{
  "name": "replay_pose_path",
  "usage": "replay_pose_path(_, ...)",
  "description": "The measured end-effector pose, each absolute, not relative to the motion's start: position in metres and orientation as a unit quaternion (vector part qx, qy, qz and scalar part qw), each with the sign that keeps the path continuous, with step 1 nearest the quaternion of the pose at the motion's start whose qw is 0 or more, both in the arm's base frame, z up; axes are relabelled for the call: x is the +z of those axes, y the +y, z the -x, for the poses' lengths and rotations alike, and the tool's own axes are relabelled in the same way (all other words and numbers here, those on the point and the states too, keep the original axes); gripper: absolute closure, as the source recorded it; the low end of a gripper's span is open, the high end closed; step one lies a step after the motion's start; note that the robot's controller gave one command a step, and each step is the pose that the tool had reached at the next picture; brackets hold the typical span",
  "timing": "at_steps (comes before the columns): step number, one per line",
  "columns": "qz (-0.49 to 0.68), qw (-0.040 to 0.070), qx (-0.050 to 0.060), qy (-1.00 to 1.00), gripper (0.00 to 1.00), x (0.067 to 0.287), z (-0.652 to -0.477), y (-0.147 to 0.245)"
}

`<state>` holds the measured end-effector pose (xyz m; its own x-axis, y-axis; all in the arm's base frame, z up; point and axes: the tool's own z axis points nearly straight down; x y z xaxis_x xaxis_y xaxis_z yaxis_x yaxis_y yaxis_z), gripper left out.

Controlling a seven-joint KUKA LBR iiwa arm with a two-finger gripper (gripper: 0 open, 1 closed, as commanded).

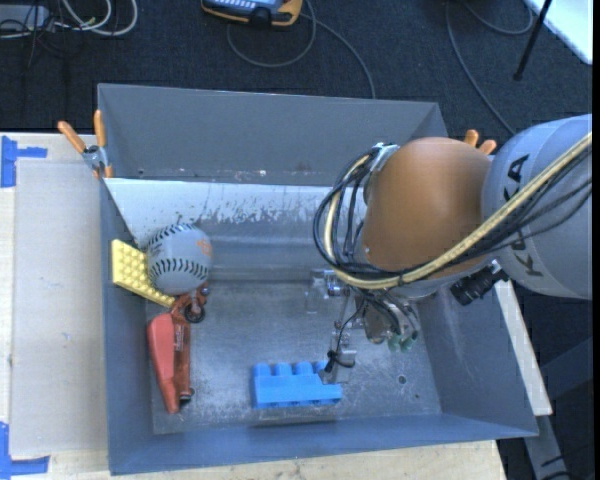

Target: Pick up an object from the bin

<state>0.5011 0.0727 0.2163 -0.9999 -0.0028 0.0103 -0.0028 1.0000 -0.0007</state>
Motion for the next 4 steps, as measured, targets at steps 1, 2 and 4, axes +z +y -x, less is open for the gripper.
replay_pose_path(1, 0.0, 0.001, 0.0, -1.0, 0.0, 0.221, -0.503, 0.072)
replay_pose_path(2, -0.039, 0.0, 0.0, -0.999, 0.0, 0.173, -0.493, 0.078)
replay_pose_path(4, -0.123, 0.001, 0.0, -0.992, 0.0, 0.141, -0.484, 0.088)
